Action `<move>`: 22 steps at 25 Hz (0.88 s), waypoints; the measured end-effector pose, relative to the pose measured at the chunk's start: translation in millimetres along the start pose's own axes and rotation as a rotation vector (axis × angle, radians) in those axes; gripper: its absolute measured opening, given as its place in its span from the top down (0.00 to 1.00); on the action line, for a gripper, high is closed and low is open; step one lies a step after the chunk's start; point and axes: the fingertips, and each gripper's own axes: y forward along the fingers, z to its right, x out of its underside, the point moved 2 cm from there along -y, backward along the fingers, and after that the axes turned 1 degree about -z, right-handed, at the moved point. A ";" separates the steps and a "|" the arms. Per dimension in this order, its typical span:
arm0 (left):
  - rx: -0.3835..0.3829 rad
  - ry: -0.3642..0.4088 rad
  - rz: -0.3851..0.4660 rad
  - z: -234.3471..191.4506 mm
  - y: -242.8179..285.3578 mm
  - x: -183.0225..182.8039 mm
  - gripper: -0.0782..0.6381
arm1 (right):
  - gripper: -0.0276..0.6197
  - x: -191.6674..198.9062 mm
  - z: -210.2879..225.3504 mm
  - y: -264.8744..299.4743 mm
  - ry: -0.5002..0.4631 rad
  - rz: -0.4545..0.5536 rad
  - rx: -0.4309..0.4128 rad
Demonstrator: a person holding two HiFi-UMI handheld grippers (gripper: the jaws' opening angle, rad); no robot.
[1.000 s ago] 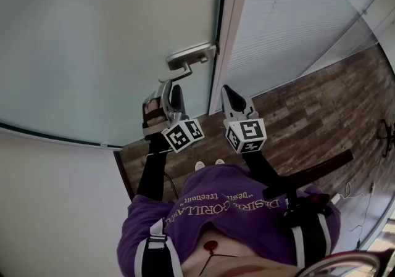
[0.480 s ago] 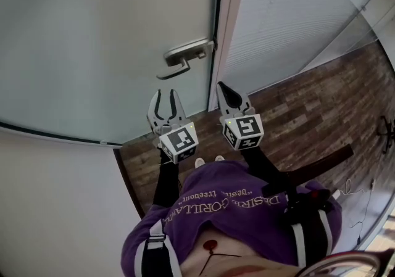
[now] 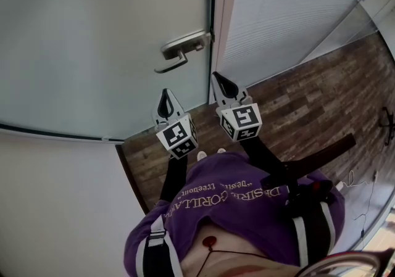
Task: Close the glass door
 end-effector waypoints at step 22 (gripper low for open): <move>0.000 0.018 0.007 4.8 13.4 -3.2 0.89 | 0.97 -1.5 8.2 15.2 -0.002 0.003 0.001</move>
